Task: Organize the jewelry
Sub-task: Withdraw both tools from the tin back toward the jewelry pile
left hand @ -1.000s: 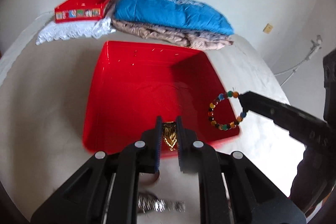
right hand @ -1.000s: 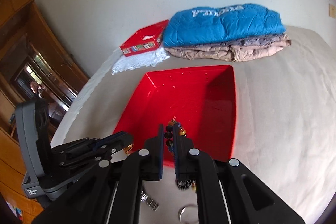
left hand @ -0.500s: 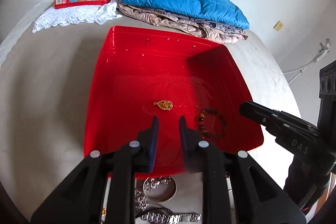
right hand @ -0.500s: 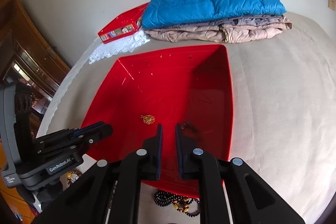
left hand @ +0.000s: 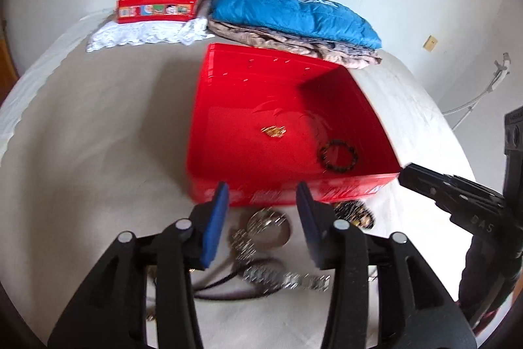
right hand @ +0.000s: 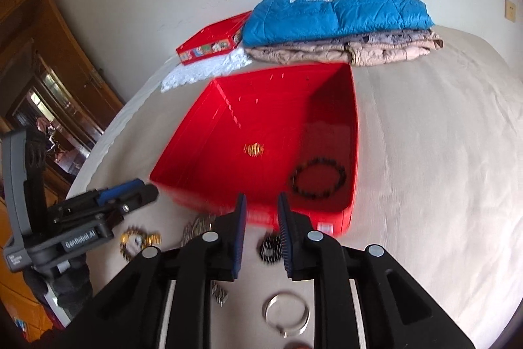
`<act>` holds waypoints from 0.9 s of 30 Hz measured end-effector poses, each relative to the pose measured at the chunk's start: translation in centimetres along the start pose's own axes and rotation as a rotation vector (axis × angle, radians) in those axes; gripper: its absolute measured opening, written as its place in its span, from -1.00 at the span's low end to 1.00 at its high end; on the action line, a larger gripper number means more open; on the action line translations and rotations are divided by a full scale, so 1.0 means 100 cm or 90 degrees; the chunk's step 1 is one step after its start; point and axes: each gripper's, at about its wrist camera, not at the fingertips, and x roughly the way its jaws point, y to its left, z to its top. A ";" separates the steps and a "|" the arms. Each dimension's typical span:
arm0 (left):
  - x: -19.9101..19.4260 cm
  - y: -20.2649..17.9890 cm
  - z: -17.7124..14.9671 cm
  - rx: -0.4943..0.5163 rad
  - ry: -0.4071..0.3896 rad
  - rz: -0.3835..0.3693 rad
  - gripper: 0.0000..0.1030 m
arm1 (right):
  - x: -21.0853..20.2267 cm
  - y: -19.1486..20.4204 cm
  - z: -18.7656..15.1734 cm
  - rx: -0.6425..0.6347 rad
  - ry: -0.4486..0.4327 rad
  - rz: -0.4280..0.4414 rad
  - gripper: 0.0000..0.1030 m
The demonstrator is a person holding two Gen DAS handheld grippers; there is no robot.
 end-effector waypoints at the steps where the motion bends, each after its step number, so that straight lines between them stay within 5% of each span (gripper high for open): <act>1: -0.001 0.002 -0.005 0.000 -0.002 0.008 -0.07 | 0.000 0.000 -0.007 -0.001 0.006 -0.005 -0.59; 5: -0.002 0.010 -0.028 -0.006 0.011 0.020 0.02 | -0.003 -0.003 -0.035 -0.005 0.028 -0.025 -0.44; 15: 0.003 0.011 -0.074 -0.014 0.060 0.005 0.09 | -0.012 -0.024 -0.099 0.019 0.089 -0.054 -0.43; 27: 0.005 -0.003 -0.109 -0.022 0.086 -0.001 0.50 | -0.010 -0.032 -0.124 0.039 0.111 -0.055 -0.26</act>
